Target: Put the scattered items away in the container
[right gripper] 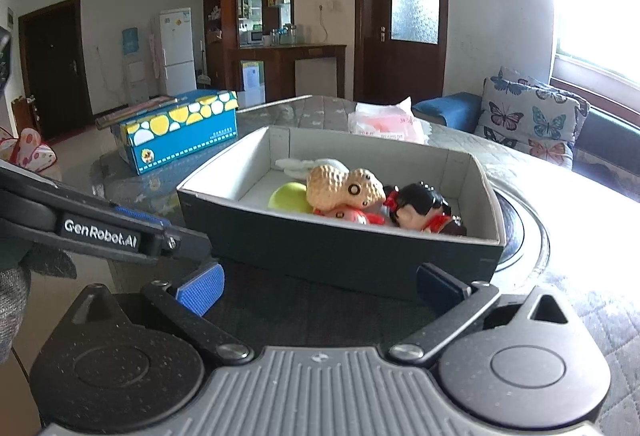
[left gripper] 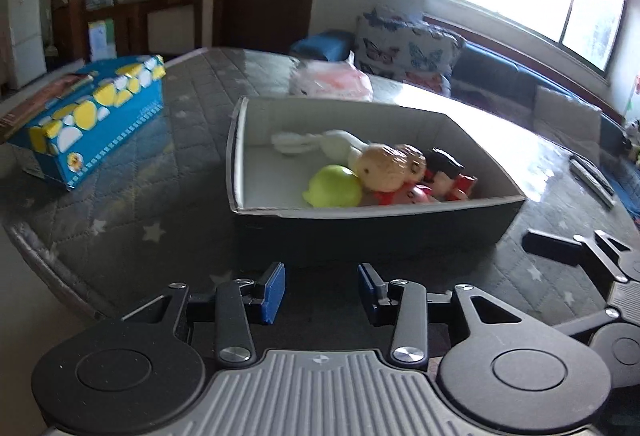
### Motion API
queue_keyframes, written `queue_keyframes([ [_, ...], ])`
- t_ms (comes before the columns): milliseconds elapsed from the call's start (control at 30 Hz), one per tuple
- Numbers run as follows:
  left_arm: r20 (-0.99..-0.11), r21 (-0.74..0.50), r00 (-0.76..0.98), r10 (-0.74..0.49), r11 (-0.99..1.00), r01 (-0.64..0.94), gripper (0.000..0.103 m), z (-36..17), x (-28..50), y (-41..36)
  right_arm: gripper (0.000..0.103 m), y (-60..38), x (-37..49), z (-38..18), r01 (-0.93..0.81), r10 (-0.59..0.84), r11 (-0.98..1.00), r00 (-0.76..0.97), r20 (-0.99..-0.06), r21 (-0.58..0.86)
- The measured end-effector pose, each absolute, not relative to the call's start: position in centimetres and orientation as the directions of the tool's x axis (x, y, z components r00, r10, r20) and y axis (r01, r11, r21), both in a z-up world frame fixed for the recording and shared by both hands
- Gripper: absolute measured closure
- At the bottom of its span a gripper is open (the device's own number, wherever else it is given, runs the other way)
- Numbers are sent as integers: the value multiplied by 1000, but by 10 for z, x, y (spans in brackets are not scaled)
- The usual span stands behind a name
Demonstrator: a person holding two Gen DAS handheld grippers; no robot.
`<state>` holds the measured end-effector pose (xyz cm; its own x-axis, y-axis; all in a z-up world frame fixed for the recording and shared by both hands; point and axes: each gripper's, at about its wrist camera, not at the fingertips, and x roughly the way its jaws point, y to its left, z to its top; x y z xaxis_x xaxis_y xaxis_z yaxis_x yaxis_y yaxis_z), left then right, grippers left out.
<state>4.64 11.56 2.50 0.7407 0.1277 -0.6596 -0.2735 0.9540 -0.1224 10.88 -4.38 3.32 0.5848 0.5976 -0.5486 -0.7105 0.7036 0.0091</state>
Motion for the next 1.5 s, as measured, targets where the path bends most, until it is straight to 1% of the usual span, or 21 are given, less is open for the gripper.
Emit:
queue_keyframes([
  [67,-656,-118,742,139,952,-282,62,22,44,118,0,-44,108,31,-705,591,709,583,-557,15],
  [233,-689,-160,718,99,945,-284,62,14,44,127,0,-45,109,27,-675,568,737,588,-575,37],
  [367,-702,-141,703,111,946,-290,62,13,41,128,0,-47,107,29,-661,561,749,592,-579,48],
  [867,-681,-153,716,153,927,-343,63,21,24,146,0,-46,93,32,-631,547,773,612,-572,66],
  [1200,-706,-143,697,122,940,-310,63,7,23,130,0,-44,87,30,-628,545,776,611,-574,67],
  [1500,-712,-126,689,138,940,-318,63,1,27,126,0,-43,89,24,-613,533,786,607,-590,79],
])
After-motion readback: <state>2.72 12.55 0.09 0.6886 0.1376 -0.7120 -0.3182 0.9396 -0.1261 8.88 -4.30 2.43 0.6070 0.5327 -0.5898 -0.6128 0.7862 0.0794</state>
